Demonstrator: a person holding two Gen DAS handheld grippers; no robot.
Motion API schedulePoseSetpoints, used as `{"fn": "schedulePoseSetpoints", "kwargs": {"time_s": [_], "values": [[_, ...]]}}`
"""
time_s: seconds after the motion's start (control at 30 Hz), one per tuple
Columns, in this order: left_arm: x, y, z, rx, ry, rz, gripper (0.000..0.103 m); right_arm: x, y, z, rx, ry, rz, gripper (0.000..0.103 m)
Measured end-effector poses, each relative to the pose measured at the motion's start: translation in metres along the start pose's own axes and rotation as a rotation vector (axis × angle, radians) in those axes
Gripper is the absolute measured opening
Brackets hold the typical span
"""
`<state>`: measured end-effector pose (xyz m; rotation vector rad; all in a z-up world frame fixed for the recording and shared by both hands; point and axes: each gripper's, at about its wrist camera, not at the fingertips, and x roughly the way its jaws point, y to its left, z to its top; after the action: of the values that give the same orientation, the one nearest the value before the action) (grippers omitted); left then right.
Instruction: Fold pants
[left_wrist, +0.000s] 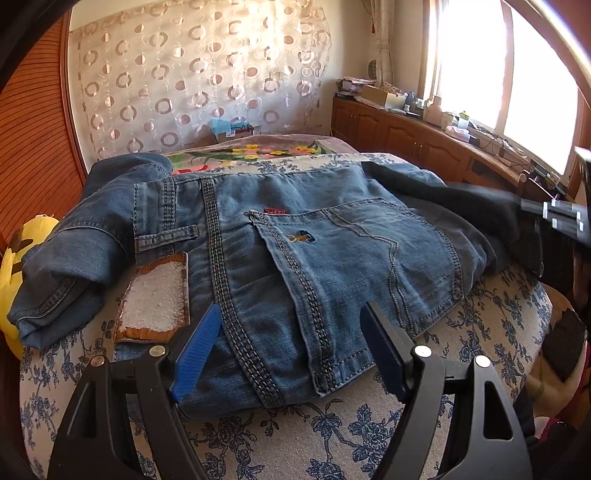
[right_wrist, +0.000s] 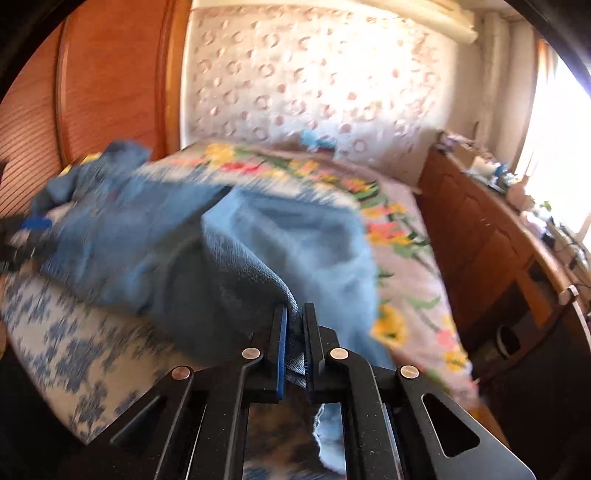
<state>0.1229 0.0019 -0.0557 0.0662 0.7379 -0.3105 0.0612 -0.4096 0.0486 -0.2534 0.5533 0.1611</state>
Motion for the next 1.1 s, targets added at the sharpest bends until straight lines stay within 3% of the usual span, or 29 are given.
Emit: {"fn": "schedulePoseSetpoints", "kwargs": {"time_s": [0.3,0.73,0.97,1.1], "values": [[-0.002,0.002,0.003,0.002,-0.011,-0.001,0.079,0.0,-0.031,0.032,0.023,-0.05,-0.081,0.007],[-0.002,0.012,0.019,-0.011,-0.04,0.022,0.079,0.062,-0.027,0.085,-0.001,-0.052,-0.182,0.007],[-0.011,0.035,0.018,-0.045,-0.059,0.053,0.079,0.107,-0.027,0.112,0.011,0.0,-0.232,0.007],[-0.011,0.048,0.015,-0.068,-0.059,0.067,0.079,0.145,-0.029,0.117,0.025,0.075,-0.256,0.007]]}}
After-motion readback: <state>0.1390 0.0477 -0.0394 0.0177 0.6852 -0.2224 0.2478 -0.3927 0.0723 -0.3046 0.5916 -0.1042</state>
